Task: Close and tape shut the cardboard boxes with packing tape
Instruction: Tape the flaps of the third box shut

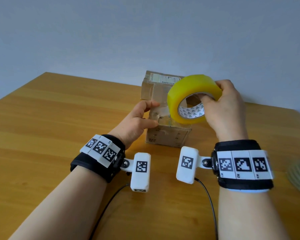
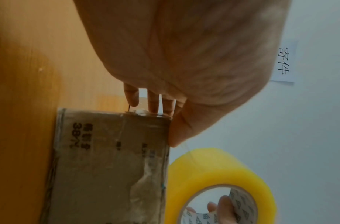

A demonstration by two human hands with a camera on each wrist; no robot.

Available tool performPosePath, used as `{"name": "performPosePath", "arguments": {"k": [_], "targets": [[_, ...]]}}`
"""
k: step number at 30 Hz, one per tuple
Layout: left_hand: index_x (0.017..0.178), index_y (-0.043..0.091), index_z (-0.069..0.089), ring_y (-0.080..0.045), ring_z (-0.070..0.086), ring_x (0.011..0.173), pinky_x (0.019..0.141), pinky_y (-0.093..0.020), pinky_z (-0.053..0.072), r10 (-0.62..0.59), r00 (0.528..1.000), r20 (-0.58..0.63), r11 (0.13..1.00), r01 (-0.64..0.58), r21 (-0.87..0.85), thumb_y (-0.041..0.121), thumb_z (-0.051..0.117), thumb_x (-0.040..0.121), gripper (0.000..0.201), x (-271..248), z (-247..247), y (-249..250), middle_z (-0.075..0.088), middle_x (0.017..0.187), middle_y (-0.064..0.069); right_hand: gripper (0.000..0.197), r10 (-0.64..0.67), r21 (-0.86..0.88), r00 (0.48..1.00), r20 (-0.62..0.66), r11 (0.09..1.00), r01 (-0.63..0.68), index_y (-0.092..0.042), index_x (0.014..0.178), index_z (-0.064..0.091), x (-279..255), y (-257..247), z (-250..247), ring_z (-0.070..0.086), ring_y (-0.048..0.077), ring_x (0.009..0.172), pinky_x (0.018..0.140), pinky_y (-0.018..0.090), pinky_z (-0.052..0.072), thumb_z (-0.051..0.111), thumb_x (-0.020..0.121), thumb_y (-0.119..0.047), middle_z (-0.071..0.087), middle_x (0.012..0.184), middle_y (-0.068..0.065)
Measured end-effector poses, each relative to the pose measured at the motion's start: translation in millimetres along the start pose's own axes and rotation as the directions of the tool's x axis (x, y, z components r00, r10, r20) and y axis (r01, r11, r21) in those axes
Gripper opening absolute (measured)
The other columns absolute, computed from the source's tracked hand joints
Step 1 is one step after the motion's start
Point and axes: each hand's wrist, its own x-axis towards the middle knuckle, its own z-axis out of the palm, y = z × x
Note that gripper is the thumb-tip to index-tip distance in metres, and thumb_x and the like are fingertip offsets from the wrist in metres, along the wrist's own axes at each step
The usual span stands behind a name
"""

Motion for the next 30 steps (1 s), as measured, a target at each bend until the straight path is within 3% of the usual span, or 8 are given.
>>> {"name": "performPosePath", "arguments": {"k": [3, 8, 13, 17, 22, 27, 30], "targets": [[0.126, 0.029, 0.054, -0.012, 0.045, 0.128, 0.097, -0.029, 0.042, -0.008, 0.999, -0.031, 1.000, 0.009, 0.018, 0.017, 0.061, 0.066, 0.062, 2.0, 0.3, 1.5, 0.053, 0.133, 0.001, 0.029, -0.008, 0.014, 1.000, -0.009, 1.000, 0.008, -0.022, 0.120, 0.060, -0.5, -1.8, -0.2, 0.058, 0.018, 0.092, 0.079, 0.039, 0.049, 0.069, 0.095, -0.033, 0.057, 0.092, -0.013], [0.124, 0.032, 0.046, -0.015, 0.040, 0.129, 0.111, -0.044, 0.035, -0.027, 1.000, 0.014, 0.995, 0.025, 0.098, 0.022, 0.061, 0.069, 0.058, 2.8, 2.1, 2.3, 0.047, 0.134, 0.005, 0.035, -0.053, -0.039, 0.996, -0.065, 0.998, 0.050, -0.023, 0.126, 0.063, -0.6, -1.3, -5.3, 0.059, 0.018, 0.097, 0.081, 0.039, 0.051, 0.069, 0.092, -0.022, 0.065, 0.111, -0.006], [0.118, 0.034, 0.046, -0.018, 0.040, 0.127, 0.112, -0.051, 0.033, -0.023, 1.000, 0.005, 0.990, 0.022, 0.138, 0.024, 0.062, 0.068, 0.053, 5.4, 1.3, 0.5, 0.045, 0.133, 0.005, 0.033, -0.092, -0.040, 0.991, -0.094, 0.995, 0.088, -0.021, 0.126, 0.063, -0.6, 3.6, -2.9, 0.061, 0.020, 0.097, 0.078, 0.035, 0.048, 0.068, 0.093, -0.019, 0.068, 0.112, -0.002], [0.118, 0.037, 0.047, -0.017, 0.039, 0.128, 0.109, -0.047, 0.034, -0.017, 0.999, 0.033, 0.983, 0.011, 0.184, 0.028, 0.062, 0.070, 0.052, 5.6, -2.8, 0.3, 0.044, 0.135, 0.007, 0.033, -0.125, -0.045, 0.987, -0.105, 0.992, 0.120, -0.016, 0.128, 0.061, 0.0, 8.4, 1.8, 0.063, 0.027, 0.099, 0.077, 0.032, 0.043, 0.064, 0.095, -0.013, 0.070, 0.116, 0.005], [0.111, 0.037, 0.046, -0.019, 0.037, 0.127, 0.098, -0.040, 0.037, -0.007, 0.998, 0.057, 0.980, -0.004, 0.201, 0.028, 0.063, 0.070, 0.046, 5.9, -6.7, 1.1, 0.042, 0.138, 0.005, 0.032, -0.144, -0.082, 0.985, -0.097, 0.987, 0.137, -0.013, 0.129, 0.058, -0.5, 10.6, 2.8, 0.062, 0.029, 0.099, 0.073, 0.028, 0.034, 0.060, 0.097, -0.010, 0.069, 0.112, 0.009], [0.096, 0.045, 0.046, -0.019, 0.038, 0.128, 0.108, -0.054, 0.033, 0.008, 0.996, 0.093, 0.964, -0.032, 0.263, 0.040, 0.063, 0.068, 0.033, 3.9, -8.4, -0.2, 0.044, 0.140, 0.015, 0.030, -0.150, -0.152, 0.986, -0.079, 0.979, 0.137, -0.012, 0.129, 0.055, -1.4, 11.4, 1.7, 0.062, 0.034, 0.098, 0.070, 0.031, 0.035, 0.057, 0.099, -0.012, 0.067, 0.109, 0.013], [0.094, 0.047, 0.048, -0.020, 0.037, 0.128, 0.109, -0.057, 0.031, 0.012, 0.993, 0.119, 0.951, -0.049, 0.306, 0.049, 0.061, 0.067, 0.030, 3.4, -9.6, 0.0, 0.041, 0.142, 0.014, 0.030, -0.142, -0.205, 0.988, -0.063, 0.971, 0.126, -0.013, 0.130, 0.054, -1.1, 11.6, 0.3, 0.063, 0.036, 0.097, 0.069, 0.033, 0.036, 0.056, 0.100, -0.014, 0.067, 0.108, 0.014]]}}
